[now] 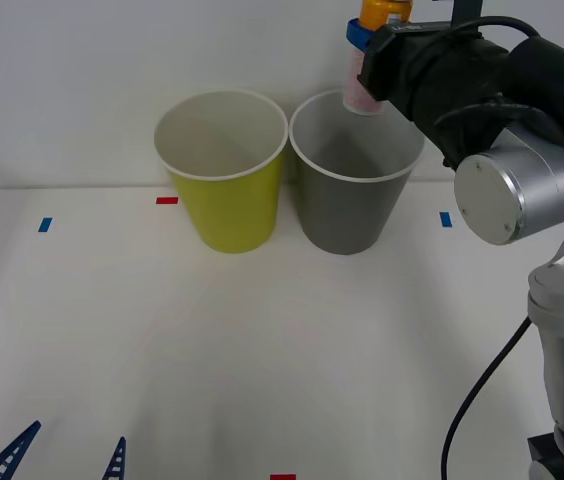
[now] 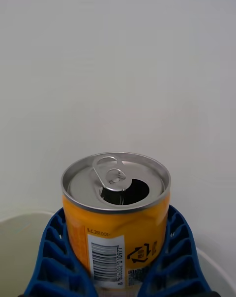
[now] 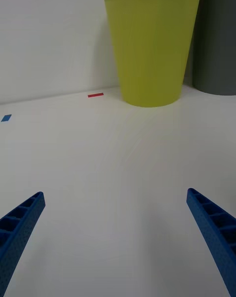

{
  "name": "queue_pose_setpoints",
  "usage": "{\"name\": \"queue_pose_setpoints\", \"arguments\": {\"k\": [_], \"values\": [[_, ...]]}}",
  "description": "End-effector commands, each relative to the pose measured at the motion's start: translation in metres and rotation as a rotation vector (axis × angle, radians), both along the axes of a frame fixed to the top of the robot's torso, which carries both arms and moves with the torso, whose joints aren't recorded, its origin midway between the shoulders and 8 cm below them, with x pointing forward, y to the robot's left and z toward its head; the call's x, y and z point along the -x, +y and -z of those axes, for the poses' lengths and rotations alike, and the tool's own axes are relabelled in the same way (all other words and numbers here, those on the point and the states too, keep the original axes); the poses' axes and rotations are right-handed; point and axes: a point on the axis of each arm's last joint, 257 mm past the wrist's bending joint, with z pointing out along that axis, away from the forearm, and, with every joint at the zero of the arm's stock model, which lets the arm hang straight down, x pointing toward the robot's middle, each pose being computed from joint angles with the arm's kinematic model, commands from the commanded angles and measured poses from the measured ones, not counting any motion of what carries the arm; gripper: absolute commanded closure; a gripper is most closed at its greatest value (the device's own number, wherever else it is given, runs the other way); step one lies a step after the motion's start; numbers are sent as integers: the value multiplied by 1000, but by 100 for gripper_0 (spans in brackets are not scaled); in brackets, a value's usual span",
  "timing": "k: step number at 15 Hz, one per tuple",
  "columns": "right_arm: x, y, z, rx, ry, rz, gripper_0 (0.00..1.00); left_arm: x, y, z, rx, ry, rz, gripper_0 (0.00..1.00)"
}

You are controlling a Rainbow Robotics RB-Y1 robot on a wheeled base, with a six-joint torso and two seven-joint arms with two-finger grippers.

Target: Put cans in the gray bin and PET bottles in the light green bin.

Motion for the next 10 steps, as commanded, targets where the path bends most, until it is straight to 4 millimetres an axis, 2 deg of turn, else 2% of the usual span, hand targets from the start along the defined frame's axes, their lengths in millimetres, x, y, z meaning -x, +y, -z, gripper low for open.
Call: {"name": "queue_pose_setpoints", "arguments": {"k": [1,5,9,10], "values": [[-21,9,10,22,-15,-7,99,0,0,0,0,0,0,0],[-41,1,20,52,-29,23,99,0,0,0,0,0,0,0],[-42,0,20,58,-37,27,99,0,0,0,0,0,0,0],[-42,0,19,58,-37,28,69,0,0,0,0,0,0,0]]}}
